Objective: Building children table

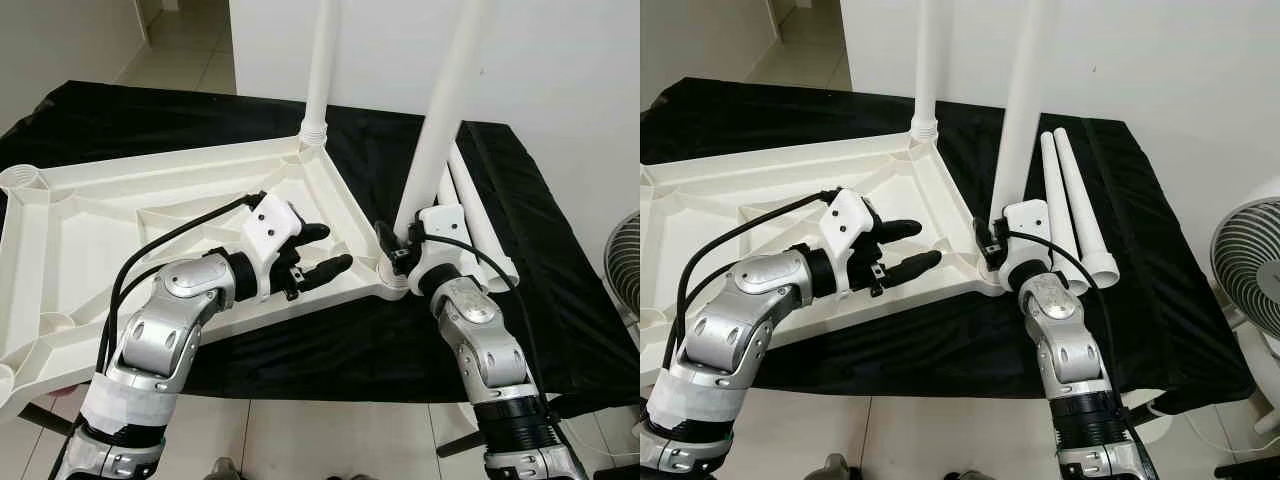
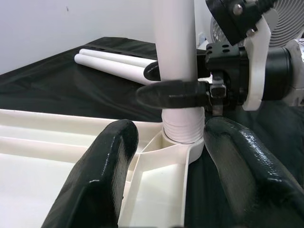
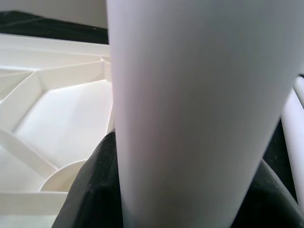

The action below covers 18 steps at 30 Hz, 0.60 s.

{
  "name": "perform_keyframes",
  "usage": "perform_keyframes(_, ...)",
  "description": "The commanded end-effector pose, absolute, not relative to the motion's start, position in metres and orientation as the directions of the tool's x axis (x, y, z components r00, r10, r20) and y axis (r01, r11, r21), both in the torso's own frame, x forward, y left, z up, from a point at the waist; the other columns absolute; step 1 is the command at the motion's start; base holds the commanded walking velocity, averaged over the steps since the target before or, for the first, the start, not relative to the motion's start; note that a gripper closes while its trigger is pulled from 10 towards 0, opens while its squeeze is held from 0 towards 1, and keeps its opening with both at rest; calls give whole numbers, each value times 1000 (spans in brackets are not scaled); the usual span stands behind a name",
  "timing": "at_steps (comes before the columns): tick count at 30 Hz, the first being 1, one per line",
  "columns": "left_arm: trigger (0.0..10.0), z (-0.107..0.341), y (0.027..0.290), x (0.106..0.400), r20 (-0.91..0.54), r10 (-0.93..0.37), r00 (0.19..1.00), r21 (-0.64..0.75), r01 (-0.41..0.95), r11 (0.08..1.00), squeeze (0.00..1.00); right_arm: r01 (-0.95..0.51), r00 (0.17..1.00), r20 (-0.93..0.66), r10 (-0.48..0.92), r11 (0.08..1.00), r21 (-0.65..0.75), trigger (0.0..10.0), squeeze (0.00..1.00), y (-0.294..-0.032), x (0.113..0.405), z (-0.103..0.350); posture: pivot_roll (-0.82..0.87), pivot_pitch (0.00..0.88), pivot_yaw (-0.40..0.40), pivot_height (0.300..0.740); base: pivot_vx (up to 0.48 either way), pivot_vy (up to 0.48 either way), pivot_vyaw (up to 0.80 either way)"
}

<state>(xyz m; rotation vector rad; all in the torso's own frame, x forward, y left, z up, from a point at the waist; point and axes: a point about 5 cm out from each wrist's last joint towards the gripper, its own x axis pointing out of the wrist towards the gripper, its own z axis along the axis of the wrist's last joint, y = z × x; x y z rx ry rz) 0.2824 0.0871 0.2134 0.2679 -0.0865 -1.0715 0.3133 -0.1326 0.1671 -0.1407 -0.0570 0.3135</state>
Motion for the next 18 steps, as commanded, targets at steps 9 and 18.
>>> perform_keyframes(9, 10000, 215, 91, 285, -43, -837, 545, 259, 816, 517, 0, -334, 942, -125, 313, 916, -225, 10000, 0, -139, 295, 119, 165, 114, -61, 740, 0, 0, 0)
perform_keyframes(18, 10000, 216, 91, 284, -44, -841, 539, 260, 819, 511, 0, -270, 962, -83, 262, 956, -118, 10000, 0, -148, 291, 116, 156, 117, -52, 740, 0, 0, 0)
